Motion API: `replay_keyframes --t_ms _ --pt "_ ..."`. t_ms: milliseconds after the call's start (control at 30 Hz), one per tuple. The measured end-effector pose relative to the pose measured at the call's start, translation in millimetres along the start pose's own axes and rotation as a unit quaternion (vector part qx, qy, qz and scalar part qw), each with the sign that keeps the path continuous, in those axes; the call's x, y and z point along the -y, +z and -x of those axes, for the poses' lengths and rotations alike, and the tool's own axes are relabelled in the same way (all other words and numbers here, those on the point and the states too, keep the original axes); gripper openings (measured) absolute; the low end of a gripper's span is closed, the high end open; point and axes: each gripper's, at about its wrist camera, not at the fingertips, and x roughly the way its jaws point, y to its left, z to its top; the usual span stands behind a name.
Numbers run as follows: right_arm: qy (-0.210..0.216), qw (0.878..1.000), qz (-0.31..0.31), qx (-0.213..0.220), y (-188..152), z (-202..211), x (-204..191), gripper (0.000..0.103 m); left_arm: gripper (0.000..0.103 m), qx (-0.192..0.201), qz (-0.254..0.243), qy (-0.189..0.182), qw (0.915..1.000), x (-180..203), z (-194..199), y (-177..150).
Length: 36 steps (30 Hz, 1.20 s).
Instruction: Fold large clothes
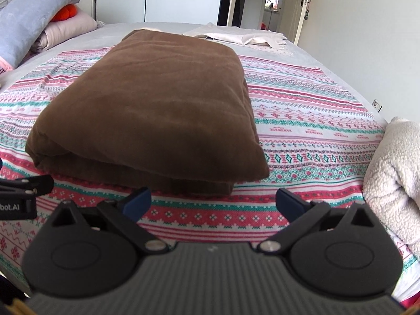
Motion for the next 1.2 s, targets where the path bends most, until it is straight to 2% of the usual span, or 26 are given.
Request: replay_keyframes --t_ms 1200 --pt "-0.002 1.0 0.001 -0.005 -2.2 -3.4 0.4 0.103 0.103 -0.005 -0.003 -0.001 1.0 2.3 -1.7 -0.9"
